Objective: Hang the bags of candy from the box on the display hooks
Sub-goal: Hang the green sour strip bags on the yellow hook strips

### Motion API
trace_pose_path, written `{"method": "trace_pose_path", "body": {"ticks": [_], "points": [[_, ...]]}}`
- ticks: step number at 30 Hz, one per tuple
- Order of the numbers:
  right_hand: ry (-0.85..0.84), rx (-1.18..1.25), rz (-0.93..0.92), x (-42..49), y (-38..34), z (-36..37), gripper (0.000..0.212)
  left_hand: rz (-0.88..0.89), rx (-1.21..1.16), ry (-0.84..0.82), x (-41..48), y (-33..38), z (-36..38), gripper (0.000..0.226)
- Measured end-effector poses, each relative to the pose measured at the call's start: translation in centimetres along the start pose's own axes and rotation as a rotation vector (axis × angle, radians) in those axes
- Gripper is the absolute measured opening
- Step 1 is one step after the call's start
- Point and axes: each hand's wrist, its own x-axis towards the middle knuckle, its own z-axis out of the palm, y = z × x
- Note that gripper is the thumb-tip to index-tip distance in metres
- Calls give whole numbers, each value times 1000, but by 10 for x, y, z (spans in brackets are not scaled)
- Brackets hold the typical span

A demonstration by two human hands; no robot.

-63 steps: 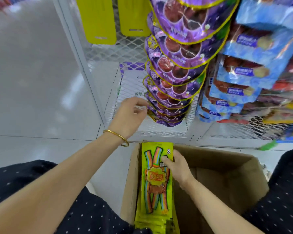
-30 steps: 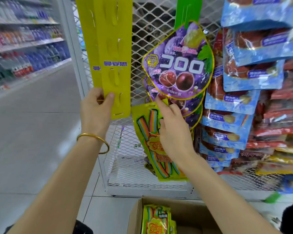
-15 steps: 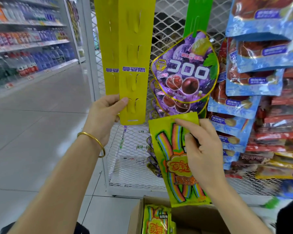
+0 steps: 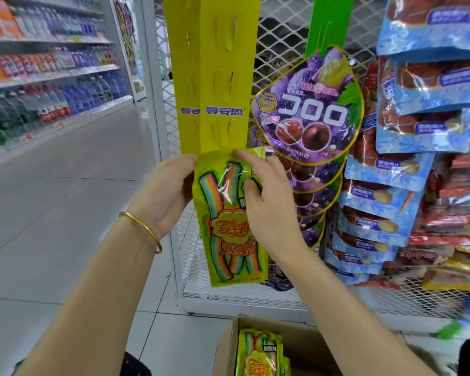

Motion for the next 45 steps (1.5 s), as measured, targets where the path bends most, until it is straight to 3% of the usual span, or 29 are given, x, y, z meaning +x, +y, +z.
{"method": "trace_pose_path", "body": {"ticks": [12, 18, 20, 26, 34, 41, 45], "points": [[-32, -56, 3, -3, -2, 2, 50, -48, -45, 55, 4, -4, 4, 33], [-57, -55, 28, -5, 3, 5, 53, -7, -78, -93, 0, -2, 12, 42], [-59, -52, 32, -5, 4, 6, 53, 12, 1, -47, 1, -6, 12, 48], [-45, -36, 3, -10, 6, 5, 53, 66, -9, 67, 5, -13, 9, 16], [-17, -21, -34, -12, 6, 5, 52, 89, 50, 101, 4, -12, 10, 25], [8, -64, -48, -10, 3, 9, 52, 82, 35, 146, 4, -12, 18, 20], [1, -85, -48, -9, 3, 10, 52, 78, 47, 165, 4, -8, 21, 32]]}}
